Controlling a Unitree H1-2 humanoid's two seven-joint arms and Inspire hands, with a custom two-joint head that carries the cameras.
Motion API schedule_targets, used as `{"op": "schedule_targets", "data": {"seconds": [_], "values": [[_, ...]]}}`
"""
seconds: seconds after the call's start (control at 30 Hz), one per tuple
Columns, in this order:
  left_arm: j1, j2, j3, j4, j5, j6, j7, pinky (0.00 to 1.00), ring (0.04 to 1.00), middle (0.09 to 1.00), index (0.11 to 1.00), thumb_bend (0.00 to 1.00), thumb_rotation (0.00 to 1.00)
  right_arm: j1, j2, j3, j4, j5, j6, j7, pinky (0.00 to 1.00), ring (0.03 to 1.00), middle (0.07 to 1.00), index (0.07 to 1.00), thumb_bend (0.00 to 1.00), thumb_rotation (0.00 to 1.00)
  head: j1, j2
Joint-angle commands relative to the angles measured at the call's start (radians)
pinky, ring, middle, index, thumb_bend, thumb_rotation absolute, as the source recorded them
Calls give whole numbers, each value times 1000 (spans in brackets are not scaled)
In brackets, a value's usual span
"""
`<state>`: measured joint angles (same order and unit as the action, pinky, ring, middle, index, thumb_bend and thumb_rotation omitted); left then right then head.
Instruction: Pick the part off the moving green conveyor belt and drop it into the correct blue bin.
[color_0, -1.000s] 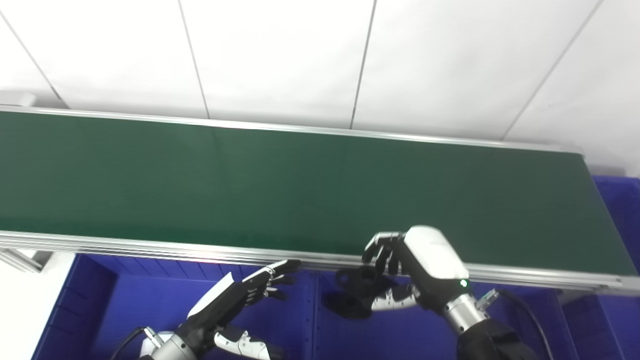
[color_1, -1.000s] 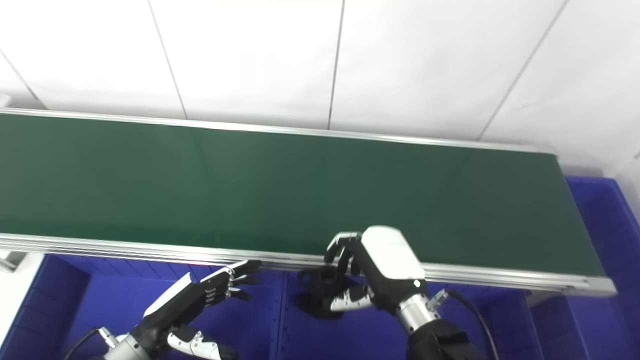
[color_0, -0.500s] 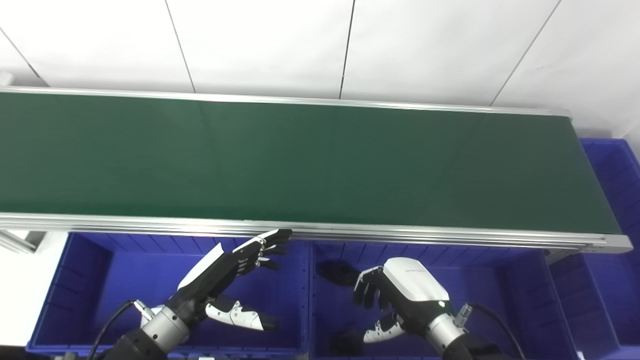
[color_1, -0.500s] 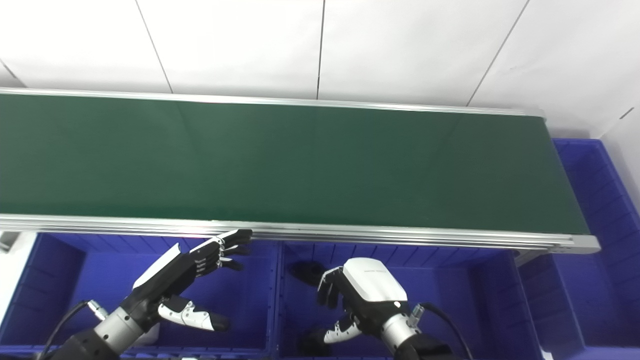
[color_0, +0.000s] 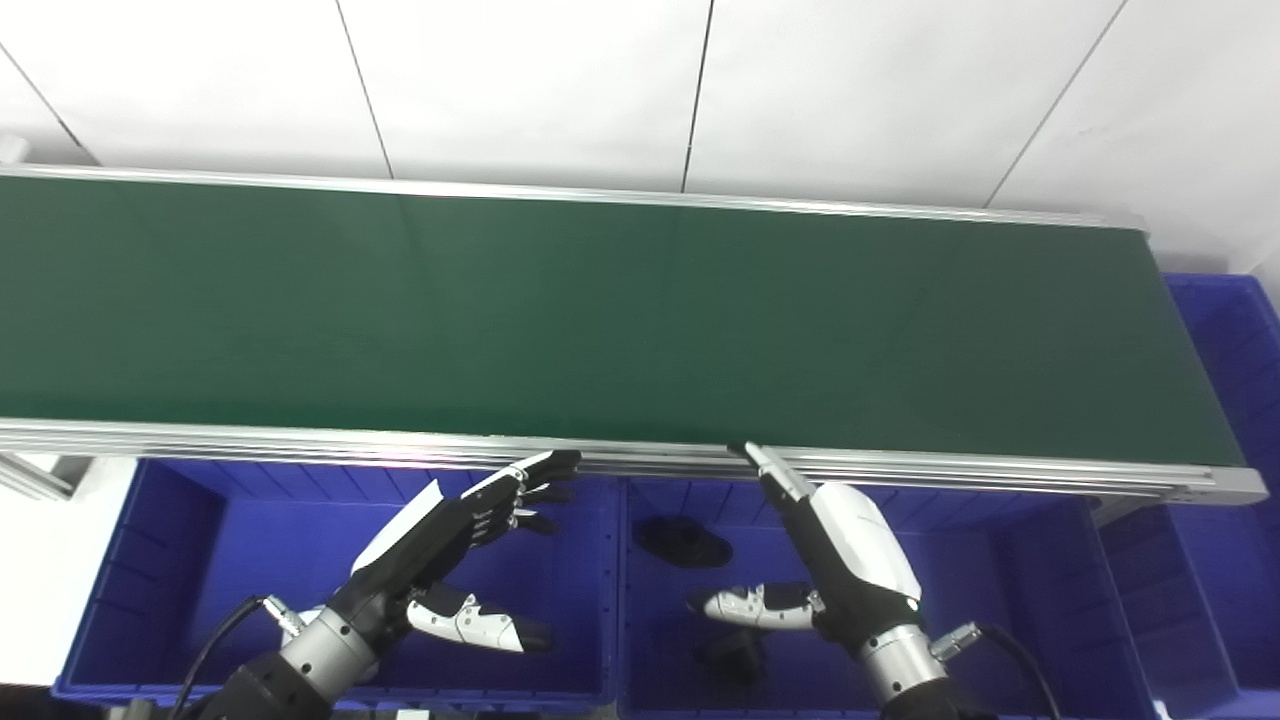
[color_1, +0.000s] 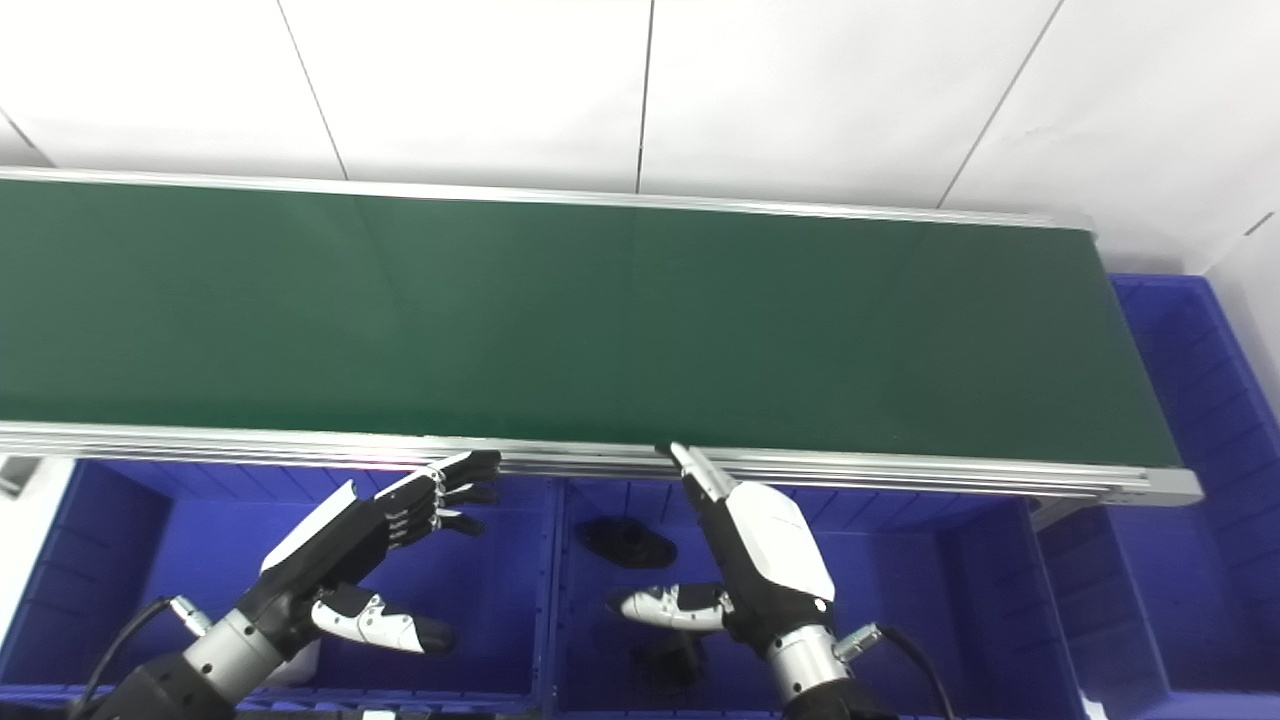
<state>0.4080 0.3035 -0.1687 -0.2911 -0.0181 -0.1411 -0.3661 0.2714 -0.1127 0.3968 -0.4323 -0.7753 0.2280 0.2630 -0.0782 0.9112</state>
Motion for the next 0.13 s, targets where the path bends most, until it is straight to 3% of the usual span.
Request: {"op": "schedule_targets", "data": {"seconds": [0.0,0.1], "values": [[6,18,9,-34,-16,-2,0,753,871,918,914,741,409,21,16,11,-55,31,-34,-18,829,921,945,936,659,398,3,0],[8,20,12,-36,-16,1,2,752,873,920,915,744,414,53,36,24,-65,74,-29,-22,824,920,944,937,659,403,8,-1]]}}
